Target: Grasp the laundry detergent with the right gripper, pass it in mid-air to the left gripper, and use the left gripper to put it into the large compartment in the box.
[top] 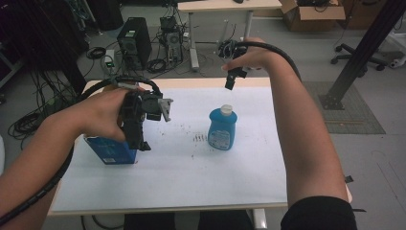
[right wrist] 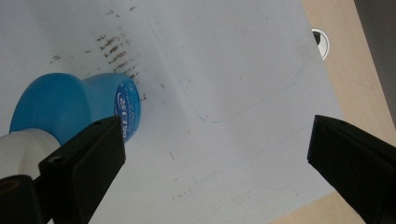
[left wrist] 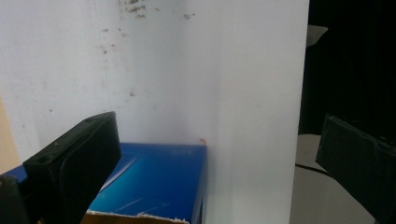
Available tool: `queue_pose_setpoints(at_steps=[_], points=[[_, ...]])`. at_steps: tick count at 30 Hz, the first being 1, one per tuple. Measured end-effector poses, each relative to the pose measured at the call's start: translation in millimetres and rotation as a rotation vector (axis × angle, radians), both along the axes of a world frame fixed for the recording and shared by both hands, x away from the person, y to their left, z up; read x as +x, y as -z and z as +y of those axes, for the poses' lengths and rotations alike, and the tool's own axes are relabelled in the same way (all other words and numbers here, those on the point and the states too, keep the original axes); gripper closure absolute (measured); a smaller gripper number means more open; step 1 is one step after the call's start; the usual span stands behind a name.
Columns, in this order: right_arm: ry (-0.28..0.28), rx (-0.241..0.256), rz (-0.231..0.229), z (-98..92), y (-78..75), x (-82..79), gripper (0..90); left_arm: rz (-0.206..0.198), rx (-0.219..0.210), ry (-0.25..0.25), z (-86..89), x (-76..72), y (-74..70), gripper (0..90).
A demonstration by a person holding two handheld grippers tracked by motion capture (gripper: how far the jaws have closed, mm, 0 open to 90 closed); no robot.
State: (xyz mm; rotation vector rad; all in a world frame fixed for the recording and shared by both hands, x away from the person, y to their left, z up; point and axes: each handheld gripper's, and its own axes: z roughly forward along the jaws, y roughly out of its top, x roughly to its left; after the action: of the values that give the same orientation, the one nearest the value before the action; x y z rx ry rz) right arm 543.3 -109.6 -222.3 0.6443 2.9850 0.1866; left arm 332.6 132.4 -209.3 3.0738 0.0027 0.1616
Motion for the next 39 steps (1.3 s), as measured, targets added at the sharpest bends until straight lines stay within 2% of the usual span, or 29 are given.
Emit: queue_pose_setpoints(at_steps=[8,11,18,26,32,39], points=[[-0.003,-0.003,-0.009,-6.6,-1.2,-1.6,4.0,-0.002,0.014,0.000,-5.8,1.8,0.4,0.2],[-0.002,0.014,-0.009,-15.4,-1.3,-5.3,4.2,0.003,0.006,0.005,-8.0,-0.9,1.2,0.2],[0.031,0.051,-0.010,-43.1,-0.3,-14.4,4.2,0.009,0.022,0.012,-13.5,-3.5,4.0,0.2],[0.053,0.056,-0.008,-64.9,4.2,-21.7,4.2,0.002,0.016,0.023,-14.6,-3.4,2.1,0.2],[0.060,0.046,-0.007,-72.3,5.4,-23.2,4.2,-0.005,0.019,0.031,-16.1,-1.1,1.0,0.2],[0.063,0.048,-0.005,-72.7,5.3,-24.1,4.2,-0.007,0.014,0.032,-16.1,-1.4,0.1,0.2]])
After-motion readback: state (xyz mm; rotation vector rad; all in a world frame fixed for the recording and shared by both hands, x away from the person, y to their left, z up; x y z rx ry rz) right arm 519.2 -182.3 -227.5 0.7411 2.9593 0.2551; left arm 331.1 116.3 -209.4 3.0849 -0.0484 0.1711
